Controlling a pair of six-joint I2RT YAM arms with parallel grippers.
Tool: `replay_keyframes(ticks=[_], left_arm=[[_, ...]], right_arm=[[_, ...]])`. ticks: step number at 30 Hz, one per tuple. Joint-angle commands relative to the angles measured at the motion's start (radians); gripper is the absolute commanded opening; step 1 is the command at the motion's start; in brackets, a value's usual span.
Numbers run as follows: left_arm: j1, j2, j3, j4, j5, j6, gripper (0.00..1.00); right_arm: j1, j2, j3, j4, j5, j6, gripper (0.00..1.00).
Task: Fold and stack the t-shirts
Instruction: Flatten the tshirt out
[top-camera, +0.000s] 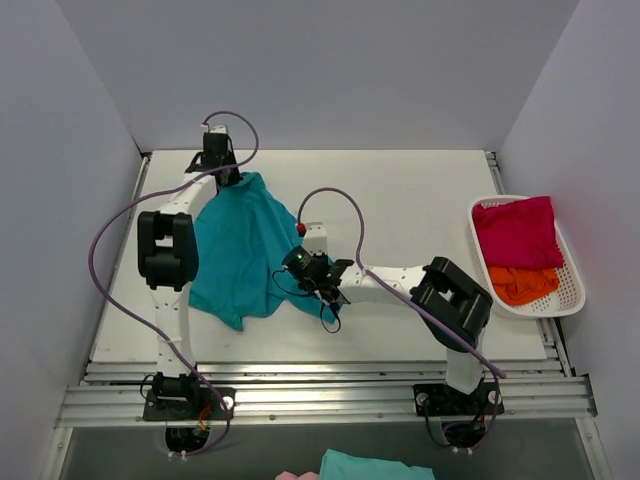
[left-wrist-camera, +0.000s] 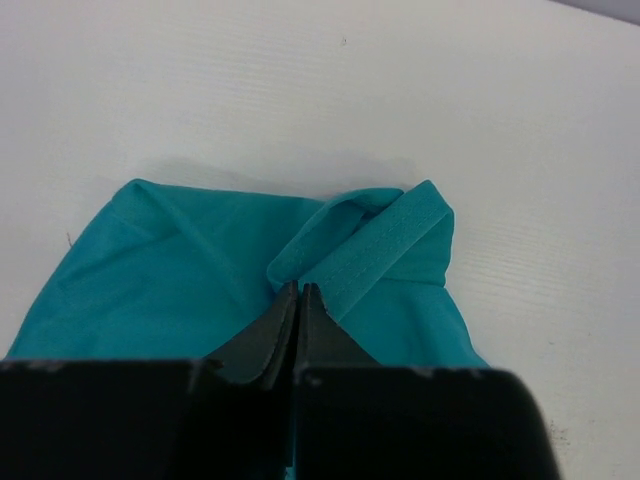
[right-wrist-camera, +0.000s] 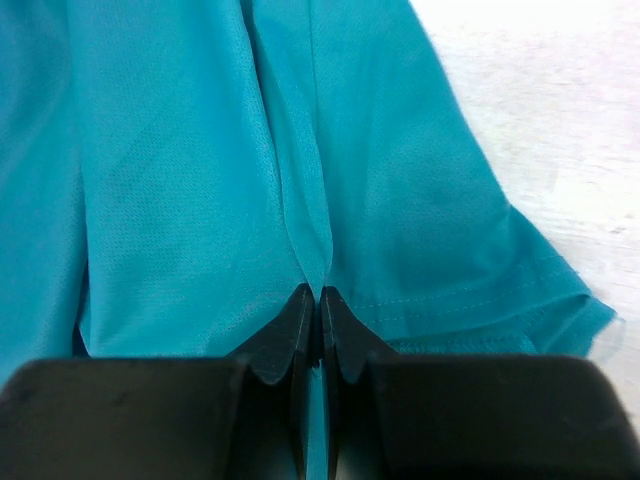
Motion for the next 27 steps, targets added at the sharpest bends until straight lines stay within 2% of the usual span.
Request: replay_keyframes(ticks=[1,11,18,21,27], left_arm=[[-0.001,-0.159,-0.006,0.03,-0.039,-0.013,0.02],[-0.053,-0.415,-0.144,0.021,-0.108,0.007,0.02],[-0.172,-0.711,-0.268,-0.028,-0.215,0.07,0.02],[-0.24,-0.861,-0.325,-0.054,-0.238,0.089,0.02],[-0.387,-1.163,-0.359,-0.132,-0.356,0.139,0.02]], right_arm=[[0.004,-0.115,0.033,-0.086,0.11,-0.016,0.0],[-0.008,-0.378,0.089,-0.288,0.308,-0.093,0.0],[-0.026,-0.559,0.137,-0.391,0.374,-0.157,0.0],[-0.023,-0.661,0.149,-0.394,0.379,-0.218,0.0],[-0.014,-0.932,0.171,-0.324,0.233,-0.366,0.0]])
